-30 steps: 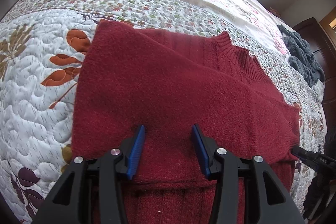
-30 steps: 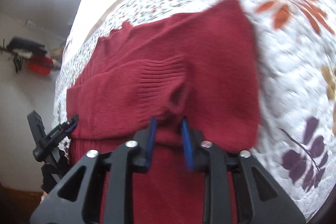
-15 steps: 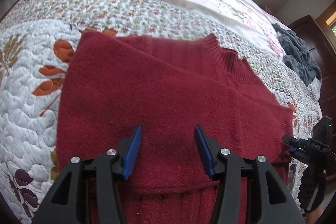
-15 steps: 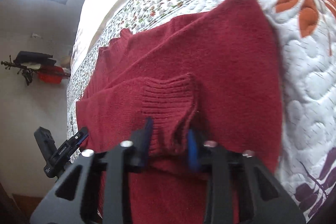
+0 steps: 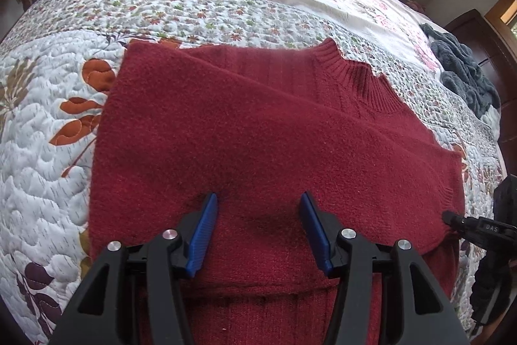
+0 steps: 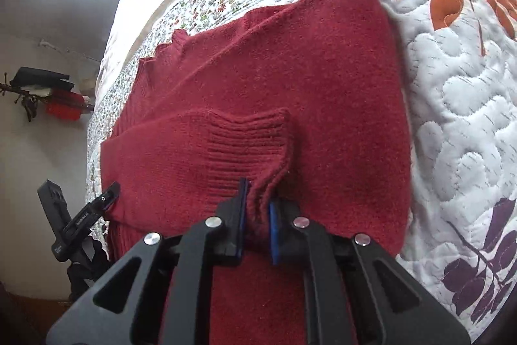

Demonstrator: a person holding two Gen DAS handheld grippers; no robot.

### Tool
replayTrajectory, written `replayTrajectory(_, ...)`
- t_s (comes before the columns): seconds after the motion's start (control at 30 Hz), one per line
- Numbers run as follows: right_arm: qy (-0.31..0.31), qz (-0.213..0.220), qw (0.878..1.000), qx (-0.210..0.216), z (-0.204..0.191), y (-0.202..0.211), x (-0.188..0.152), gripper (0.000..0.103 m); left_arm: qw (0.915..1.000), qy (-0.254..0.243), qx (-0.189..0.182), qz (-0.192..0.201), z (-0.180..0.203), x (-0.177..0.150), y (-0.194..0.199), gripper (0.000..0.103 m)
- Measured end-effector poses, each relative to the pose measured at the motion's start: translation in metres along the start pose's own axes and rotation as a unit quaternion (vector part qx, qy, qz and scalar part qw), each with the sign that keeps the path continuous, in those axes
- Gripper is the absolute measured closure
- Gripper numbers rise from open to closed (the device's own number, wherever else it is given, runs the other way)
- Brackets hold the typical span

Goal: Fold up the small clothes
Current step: 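Lay the cuff back onto the sweater with the right tool and release, then move both tools to the sweater hem and close them on it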

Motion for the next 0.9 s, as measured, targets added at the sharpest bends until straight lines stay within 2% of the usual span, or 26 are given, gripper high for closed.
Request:
replayTrajectory(0.03,0.001,0.005,1.0,-0.003,0.0,0.006,0.0,0.084,1.0,-0.001,0.004,-0.001,0.001,0.0,0.003,0.049)
replayTrajectory(0.13,0.028,0.038,0.998,-0.037,-0.001,0.034,0.002,0.083,0.9997,-0.015,0.003,0.019,0.008,-0.003,0.023,0.049)
replayTrajectory(0.23,0.055,0.051,0.996,-0.038,-0.012,0.049,-0.001,0.083,0.9989,-0.027,-0.003,0.038,0.015,-0.011,0.037,0.046)
replayTrajectory(0.37,0.061,0.031,0.998,-0.009,-0.026,0.035,-0.005,0.083,0.9991,-0.034,0.015,0.02,0.015,-0.022,0.022,0.045)
replayTrajectory(0.47,0.053,0.014,0.998,-0.025,-0.019,0.015,-0.006,0.083,0.9995,-0.026,0.018,0.008,0.01,-0.026,0.01,0.045)
replayTrajectory(0.57,0.038,0.007,0.998,-0.043,-0.003,-0.002,-0.007,0.096,0.9992,-0.035,0.02,-0.002,0.009,-0.03,0.002,0.043)
replayTrajectory(0.63,0.026,0.01,0.999,-0.034,0.0,-0.004,-0.007,0.097,0.9984,-0.051,0.025,-0.002,0.013,-0.031,0.0,0.038)
replayTrajectory(0.73,0.026,0.01,0.999,-0.033,-0.001,-0.005,-0.008,0.097,0.9983,-0.049,0.032,0.0,0.015,-0.031,0.0,0.036)
replayTrajectory(0.83,0.026,0.018,0.999,-0.027,-0.005,0.009,-0.011,0.091,0.9991,-0.03,0.028,-0.001,0.014,-0.033,0.009,0.036)
replayTrajectory(0.9,0.036,0.033,0.998,-0.03,-0.009,0.028,-0.018,0.081,0.9997,-0.019,0.016,0.005,0.015,-0.038,0.026,0.036)
Point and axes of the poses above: each gripper's, at about its wrist camera, not at the fingertips, and y roughly against the way its jaws point, z to its right, x to its top, the point moved 9 cm from there along -y, roughly the way its jaws point, and after that the axes turned 3 degrees about x, right-handed, at the moved point
